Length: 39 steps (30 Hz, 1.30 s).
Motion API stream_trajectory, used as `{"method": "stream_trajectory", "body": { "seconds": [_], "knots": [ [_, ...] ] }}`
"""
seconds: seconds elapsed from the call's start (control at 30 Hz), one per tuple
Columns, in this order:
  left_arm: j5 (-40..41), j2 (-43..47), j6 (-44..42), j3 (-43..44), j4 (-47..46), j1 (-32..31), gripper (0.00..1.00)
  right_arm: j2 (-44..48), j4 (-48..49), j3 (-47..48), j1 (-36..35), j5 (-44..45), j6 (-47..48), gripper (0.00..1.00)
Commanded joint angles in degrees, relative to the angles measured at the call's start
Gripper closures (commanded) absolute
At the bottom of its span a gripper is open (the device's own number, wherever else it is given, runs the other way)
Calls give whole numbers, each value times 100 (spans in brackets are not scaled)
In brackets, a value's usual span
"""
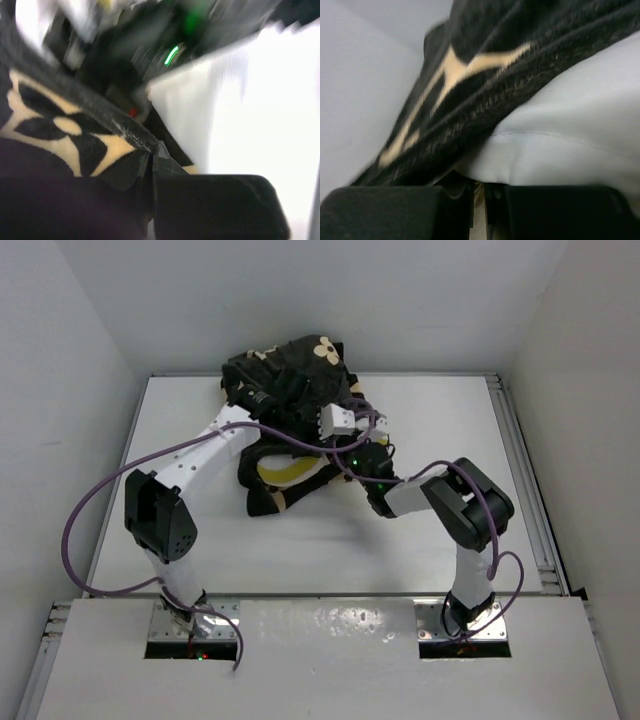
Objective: Put the pillow into the pillowcase
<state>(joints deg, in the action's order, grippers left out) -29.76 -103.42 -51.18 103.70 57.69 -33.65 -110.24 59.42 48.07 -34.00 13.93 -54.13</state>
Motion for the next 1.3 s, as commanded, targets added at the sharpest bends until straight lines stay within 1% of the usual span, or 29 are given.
{"method": "stream_trajectory", "body": {
  "seconds": [0.0, 0.03, 0.07, 0.1, 0.13, 0.17, 0.2, 0.27, 0.3, 0.33, 0.37, 0.4, 0.43, 0.47, 0.5, 0.53, 0.57, 0.6, 0.63, 0.67, 0.7, 0.77, 0.8, 0.87, 0.9, 0.97, 1.1, 1.17, 1.27],
  "knots": [
    [-200, 638, 1142, -805, -212, 174, 100, 89, 887, -543, 262, -1005, 245, 93],
    [107, 621, 1180, -929, -380, 201, 100, 203, 844, -640, 280, -1363, 236, 87],
    [833, 604, 1233, -1148, -703, 149, 100, 283, 774, -885, 315, -1732, 245, 56],
    [1379, 595, 1224, -1263, -837, 157, 100, 475, 782, -1053, 384, -2197, 227, 45],
    [1594, 577, 1207, -1369, -1012, 157, 100, 625, 782, -1263, 403, -2385, 210, 33],
    [1709, 551, 1198, -1527, -1066, 209, 100, 800, 782, -1761, 429, -2517, 253, 20],
    [1806, 542, 1189, -1607, -1128, 244, 100, 1019, 782, -2045, 447, -2623, 349, 16],
    [1956, 516, 1250, -1721, -1172, 350, 100, 1818, 572, -2616, 456, -2904, 814, 14],
    [1948, 515, 1242, -1791, -1181, 394, 100, 2161, 301, -3054, 516, -2975, 938, 16],
    [1930, 533, 1251, -1844, -1155, 429, 100, 2808, -493, -3311, 656, -3149, 1165, 24],
    [1930, 542, 1251, -1879, -1146, 421, 100, 3136, -980, -3313, 658, -3212, 1298, 34],
    [1947, 551, 1242, -1897, -1137, 394, 100, 3436, -1533, -3383, 788, -3248, 1447, 50],
    [2035, 559, 1242, -1932, -1137, 359, 100, 3717, -2426, -3384, 842, -3222, 1780, 70],
    [2088, 568, 1224, -1950, -1111, 237, 100, 4181, -2739, -3418, 929, -3126, 1957, 92],
    [2271, 577, 1216, -1968, -1128, 184, 100, 4386, -2969, -3462, 965, -2968, 2098, 92],
    [2368, 577, 1224, -1976, -1155, 88, 100, 4571, -2936, -3515, 1026, -2845, 2108, 87],
    [2491, 577, 1268, -1950, -1277, -96, 100, 4833, -2866, -3611, 1201, -2496, 2065, 75],
    [2736, 560, 1329, -1933, -1356, -185, 100, 4888, -2753, -3647, 1290, -2318, 1960, 53],
    [2904, 533, 1399, -1889, -1627, -282, 92, 4906, -2499, -3656, 1386, -2186, 1663, 43],
    [3123, 437, 1539, -1758, -1743, -465, 86, 4802, -2410, -3613, 1613, -1941, 1460, 34],
    [3491, 367, 1602, -1670, -1874, -572, 76, 4705, -2269, -3560, 1729, -1895, 1092, 27],
    [3879, 113, 1707, -1372, -2261, -808, 68, 4424, -2076, -3411, 1975, -1921, 756, 21],
    [4194, 33, 1716, -1309, -2558, -862, 63, 4092, -1901, -3358, 2028, -2016, 502, 17],
    [4408, -221, 1673, -1169, -2823, -968, 61, 3783, -1794, -3130, 2134, -2105, 334, 15],
    [4487, -301, 1655, -1116, -2912, -977, 59, 3442, -1663, -3059, 2143, -2253, 272, 14],
    [4479, -590, 1655, -1037, -3211, -968, 57, 2976, -1330, -2892, 2134, -2552, 18, 14],
    [4382, -1145, 1690, -703, -3343, -977, 56, 2596, -802, -2804, 2108, -2694, -238, 15],
    [4443, -1487, 1716, -431, -3387, -968, 55, 2446, -774, -2742, 2099, -2694, -265, 15],
    [4978, -1857, 1567, -219, -3598, -968, 55, 2305, -774, -2646, 2082, -2668, -265, 15]
  ]
}}
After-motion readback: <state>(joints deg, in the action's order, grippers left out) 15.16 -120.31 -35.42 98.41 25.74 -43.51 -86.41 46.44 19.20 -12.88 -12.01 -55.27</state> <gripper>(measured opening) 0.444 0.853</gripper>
